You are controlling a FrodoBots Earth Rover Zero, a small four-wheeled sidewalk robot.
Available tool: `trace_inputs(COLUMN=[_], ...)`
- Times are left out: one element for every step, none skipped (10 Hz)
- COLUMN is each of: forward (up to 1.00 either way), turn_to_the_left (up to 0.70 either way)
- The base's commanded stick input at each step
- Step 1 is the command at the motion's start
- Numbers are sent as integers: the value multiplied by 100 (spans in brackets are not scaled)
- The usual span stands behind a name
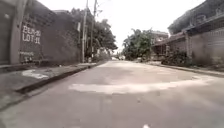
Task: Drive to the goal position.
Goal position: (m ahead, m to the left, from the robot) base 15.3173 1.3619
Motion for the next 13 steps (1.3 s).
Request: trace_inputs(forward=[85, 85, 85, 85, 85, 85, 85, 85, 85, 85, 85, 85, 85], turn_to_the_left=[-29, 12, 10, 9, 10, 0, 0, 0, 0, 0, 0, 0, 0])
